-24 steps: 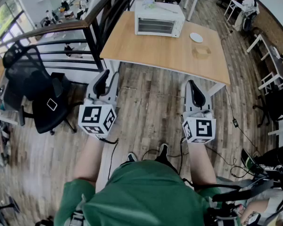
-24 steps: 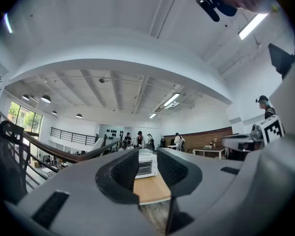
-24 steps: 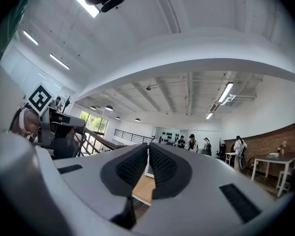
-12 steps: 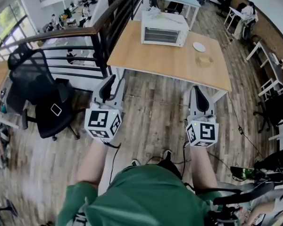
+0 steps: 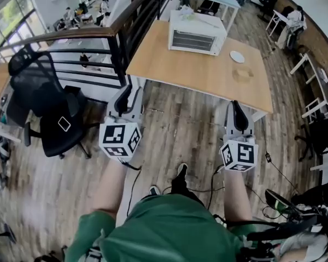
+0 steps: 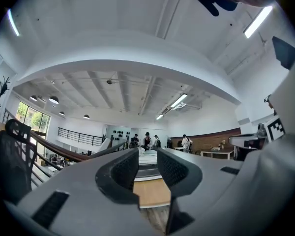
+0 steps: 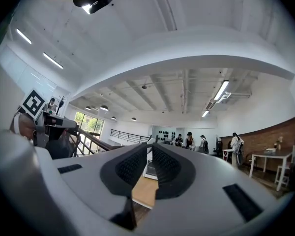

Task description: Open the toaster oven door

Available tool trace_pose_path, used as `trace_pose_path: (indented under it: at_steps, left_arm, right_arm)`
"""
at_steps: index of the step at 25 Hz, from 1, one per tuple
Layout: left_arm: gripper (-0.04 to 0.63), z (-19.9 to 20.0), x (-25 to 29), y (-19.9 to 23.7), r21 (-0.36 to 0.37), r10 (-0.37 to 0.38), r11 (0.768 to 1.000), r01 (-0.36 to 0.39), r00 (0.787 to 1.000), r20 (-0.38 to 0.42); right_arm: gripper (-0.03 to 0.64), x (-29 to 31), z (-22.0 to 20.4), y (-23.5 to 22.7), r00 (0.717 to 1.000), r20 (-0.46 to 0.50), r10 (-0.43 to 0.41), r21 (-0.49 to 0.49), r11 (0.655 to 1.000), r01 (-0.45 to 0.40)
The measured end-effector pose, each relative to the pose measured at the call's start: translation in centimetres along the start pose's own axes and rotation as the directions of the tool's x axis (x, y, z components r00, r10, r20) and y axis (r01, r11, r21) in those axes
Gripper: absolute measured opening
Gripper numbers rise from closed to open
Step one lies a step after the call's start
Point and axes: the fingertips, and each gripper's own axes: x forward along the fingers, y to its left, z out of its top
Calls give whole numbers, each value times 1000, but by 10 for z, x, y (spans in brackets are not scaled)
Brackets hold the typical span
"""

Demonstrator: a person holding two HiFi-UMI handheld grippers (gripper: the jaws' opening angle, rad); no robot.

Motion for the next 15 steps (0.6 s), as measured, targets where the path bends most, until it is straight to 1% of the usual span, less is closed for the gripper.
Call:
trace_pose_path:
  at_steps: [3,7,10,15]
  left_arm:
    - [130,-5,20,6,-4,36,999,-36,999,-22]
    - [130,-8,61,7,4,68,998,-68,997,-34]
    - [130,-12,96,1,11,76,997,-75,996,-46]
    - [130,-19,143,-21,19,81,997,-80,995,-66]
  right_arm:
    - [34,22,-4,-17,1000,10,9,21,1000,-9]
    - [42,59,-14,-48,999,31,21,57,998,-23]
    - [71,85,-27,-70,999,14,41,77,996,-42]
    - [71,116,-41,-112,998,9,62,104,993,-63]
